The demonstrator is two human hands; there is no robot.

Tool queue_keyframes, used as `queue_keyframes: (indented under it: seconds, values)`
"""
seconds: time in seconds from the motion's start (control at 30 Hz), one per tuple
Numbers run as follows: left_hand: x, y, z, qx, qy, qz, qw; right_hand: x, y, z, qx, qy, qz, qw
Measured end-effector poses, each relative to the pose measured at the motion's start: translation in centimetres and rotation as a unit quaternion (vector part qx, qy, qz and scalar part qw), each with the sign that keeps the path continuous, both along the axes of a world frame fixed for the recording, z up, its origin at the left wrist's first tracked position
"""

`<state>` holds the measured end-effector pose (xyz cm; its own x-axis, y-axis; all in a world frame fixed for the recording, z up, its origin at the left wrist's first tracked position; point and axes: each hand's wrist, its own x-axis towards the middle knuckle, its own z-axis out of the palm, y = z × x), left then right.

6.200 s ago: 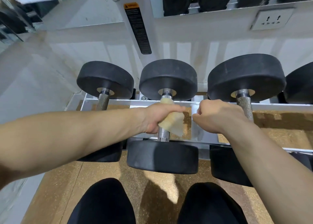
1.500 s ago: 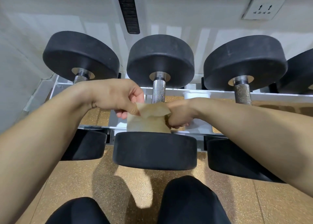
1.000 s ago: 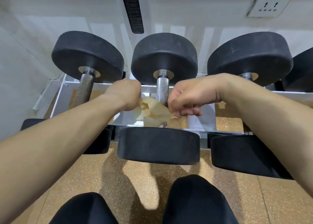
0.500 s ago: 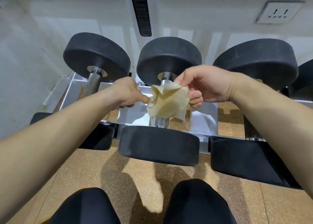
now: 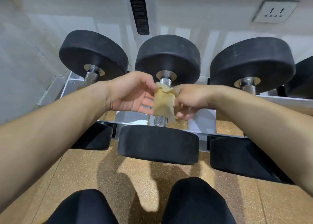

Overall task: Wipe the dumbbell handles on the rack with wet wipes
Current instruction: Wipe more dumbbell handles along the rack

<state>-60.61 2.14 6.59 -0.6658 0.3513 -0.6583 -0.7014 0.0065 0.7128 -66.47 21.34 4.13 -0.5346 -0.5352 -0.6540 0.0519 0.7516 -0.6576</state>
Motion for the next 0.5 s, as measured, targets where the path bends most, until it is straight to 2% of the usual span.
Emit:
queue_keyframes:
  seconds: [0.07,0.13,0.23,0.33,0.4,0.5]
  values:
    - [-0.1,0.0,-0.3,0.02,-0.004,-0.004,1.0,0.1,-0.5,-0.6,-0.052,-0.045,-0.065,0.996]
    - [-0.1,0.1,-0.4,0.021,-0.007,-0.01,1.0,-0.1,-0.6,-0.7,-0.07,-0.086,-0.086,0.99]
    - [-0.1,0.3,-0.3,-0.01,0.013,-0.006,1.0,-0.6,0.0,0.0,-0.082,-0.167,-0.054,0.981]
    - [0.1,0.8,0.1,-0.055,0.047,0.008,0.997,-1.1,1.0,1.0,-0.127,-0.26,-0.014,0.957]
    - [0.3,1.0,0.5,-0.076,0.062,0.008,0.995,-1.1,1.1,1.3,-0.138,-0.251,-0.004,0.958]
    - [0.4,1.2,0.7,-0.076,0.058,0.008,0.995,-0.6,0.6,0.9,-0.083,-0.125,-0.023,0.988]
